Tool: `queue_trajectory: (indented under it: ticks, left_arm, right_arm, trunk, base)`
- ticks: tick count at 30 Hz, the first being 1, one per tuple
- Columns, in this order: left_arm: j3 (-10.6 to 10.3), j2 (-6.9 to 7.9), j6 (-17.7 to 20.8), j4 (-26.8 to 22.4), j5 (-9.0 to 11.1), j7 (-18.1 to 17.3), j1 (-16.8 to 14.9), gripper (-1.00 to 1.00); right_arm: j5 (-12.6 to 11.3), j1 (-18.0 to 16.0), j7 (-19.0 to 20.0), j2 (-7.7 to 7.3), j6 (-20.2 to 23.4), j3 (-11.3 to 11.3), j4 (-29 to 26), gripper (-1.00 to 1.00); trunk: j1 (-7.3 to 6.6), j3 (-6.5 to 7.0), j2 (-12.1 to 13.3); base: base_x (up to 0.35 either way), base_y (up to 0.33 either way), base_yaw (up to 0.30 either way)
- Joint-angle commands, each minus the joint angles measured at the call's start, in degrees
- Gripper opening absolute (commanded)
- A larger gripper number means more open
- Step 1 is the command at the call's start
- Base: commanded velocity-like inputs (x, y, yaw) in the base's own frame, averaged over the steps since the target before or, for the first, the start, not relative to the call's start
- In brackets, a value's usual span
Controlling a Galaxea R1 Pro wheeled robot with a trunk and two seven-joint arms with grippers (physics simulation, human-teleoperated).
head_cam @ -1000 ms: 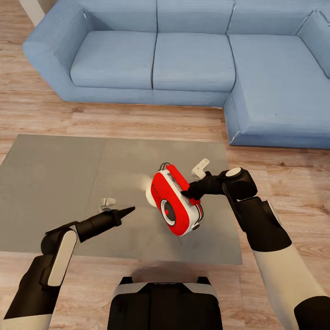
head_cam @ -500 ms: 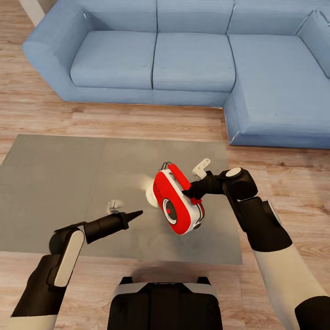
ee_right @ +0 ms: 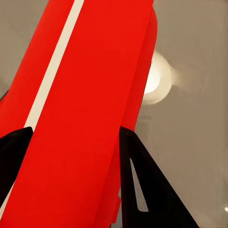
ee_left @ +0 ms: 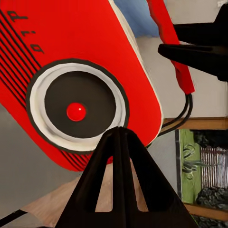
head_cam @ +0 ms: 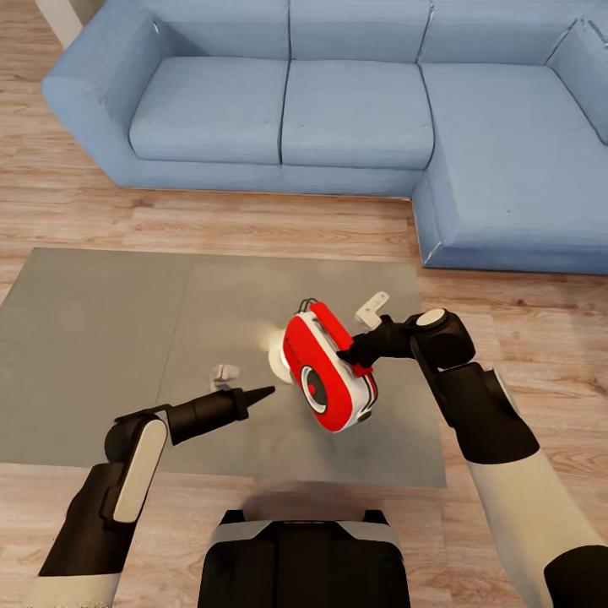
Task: Turn on the radio receiver that's on the table in the living room.
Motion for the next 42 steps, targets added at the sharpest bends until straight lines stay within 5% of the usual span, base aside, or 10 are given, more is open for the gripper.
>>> queue_trajectory:
  ticks: [1,9,25,36,42]
  left_arm:
    - [0.0,-0.51,0.0,0.0,0.0,0.0,-0.2,-1.0]
    - [-0.1,-1.92,-0.1,-0.1,-0.4,0.3,-0.5,-1.0]
    - [0.0,2.27,-0.1,0.6,-1.4,1.0,-2.4,-1.0]
    - [0.0,0.9,-0.1,2.7,-3.3,3.6,-4.7,-1.0]
    - [-0.1,-1.15,-0.5,5.2,-3.8,4.5,-4.7,-1.0]
  right_arm:
    - [-0.4,0.0,0.0,-0.06,0.2,0.0,0.0,-1.0]
    - [-0.5,0.0,0.3,-0.56,0.2,-0.1,0.0,-1.0]
    - [-0.4,0.0,0.3,-0.52,0.2,0.0,0.0,-1.0]
    - [-0.4,0.0,0.3,-0.59,0.2,0.0,0.0,-1.0]
    - [-0.4,0.0,0.3,-0.54,0.2,0.1,0.0,-1.0]
  trunk:
    - [0.0,0.0,0.0]
    - [0.0,0.0,0.0]
    - [0.0,0.0,0.0]
    - [0.0,0.0,0.0]
    - [0.0,0.0,0.0]
  base:
    - [0.0,0.0,0.0]
    - [0.0,0.0,0.0]
    - [0.0,0.0,0.0]
    - [0.0,0.0,0.0]
    - [0.0,0.0,0.0]
